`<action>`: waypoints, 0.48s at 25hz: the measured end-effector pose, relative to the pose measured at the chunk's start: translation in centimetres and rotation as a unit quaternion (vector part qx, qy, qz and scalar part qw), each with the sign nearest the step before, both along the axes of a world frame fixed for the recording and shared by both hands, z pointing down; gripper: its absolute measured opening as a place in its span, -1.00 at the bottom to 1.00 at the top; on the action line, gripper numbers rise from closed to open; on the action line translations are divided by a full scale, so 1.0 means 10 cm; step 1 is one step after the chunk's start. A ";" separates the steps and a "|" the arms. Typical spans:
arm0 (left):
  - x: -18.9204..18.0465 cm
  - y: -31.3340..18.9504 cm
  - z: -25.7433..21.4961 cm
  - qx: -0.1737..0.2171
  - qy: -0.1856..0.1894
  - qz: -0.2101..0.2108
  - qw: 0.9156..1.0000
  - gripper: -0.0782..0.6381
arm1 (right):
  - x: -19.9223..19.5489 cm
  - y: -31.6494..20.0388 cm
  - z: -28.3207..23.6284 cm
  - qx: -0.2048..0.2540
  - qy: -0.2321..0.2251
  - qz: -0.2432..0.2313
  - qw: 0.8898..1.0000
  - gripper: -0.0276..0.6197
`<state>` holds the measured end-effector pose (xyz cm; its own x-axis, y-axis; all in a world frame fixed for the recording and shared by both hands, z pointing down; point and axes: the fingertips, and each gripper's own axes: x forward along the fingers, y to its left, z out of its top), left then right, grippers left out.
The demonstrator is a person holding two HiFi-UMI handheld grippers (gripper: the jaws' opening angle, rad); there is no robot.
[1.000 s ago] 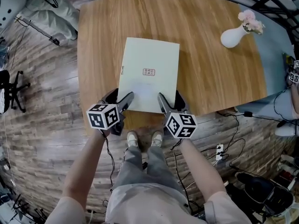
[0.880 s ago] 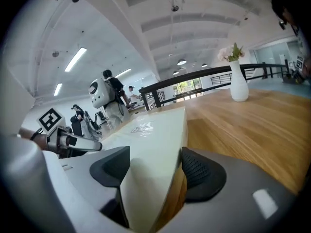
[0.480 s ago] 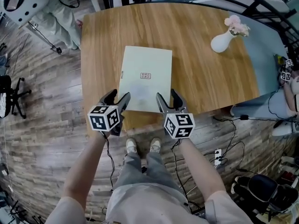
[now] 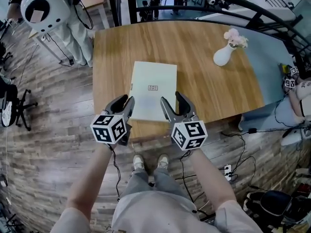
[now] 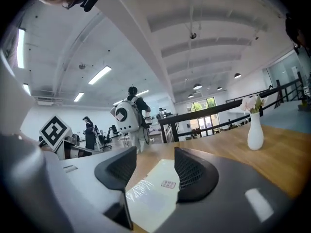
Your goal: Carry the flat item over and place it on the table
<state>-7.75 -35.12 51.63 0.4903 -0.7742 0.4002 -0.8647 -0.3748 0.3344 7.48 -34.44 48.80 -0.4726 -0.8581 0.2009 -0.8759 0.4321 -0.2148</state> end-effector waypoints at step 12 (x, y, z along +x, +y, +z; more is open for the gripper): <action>0.16 0.45 -1.52 0.134 -0.007 0.006 0.991 -0.65 | -0.14 0.54 -1.59 0.107 -0.015 -0.019 0.994 -0.44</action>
<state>-6.16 -30.58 36.47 0.4966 -0.8475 0.1875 -0.8631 -0.4592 0.2100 6.07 -29.08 32.88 -0.5079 -0.8614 0.0020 -0.8530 0.5027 -0.1403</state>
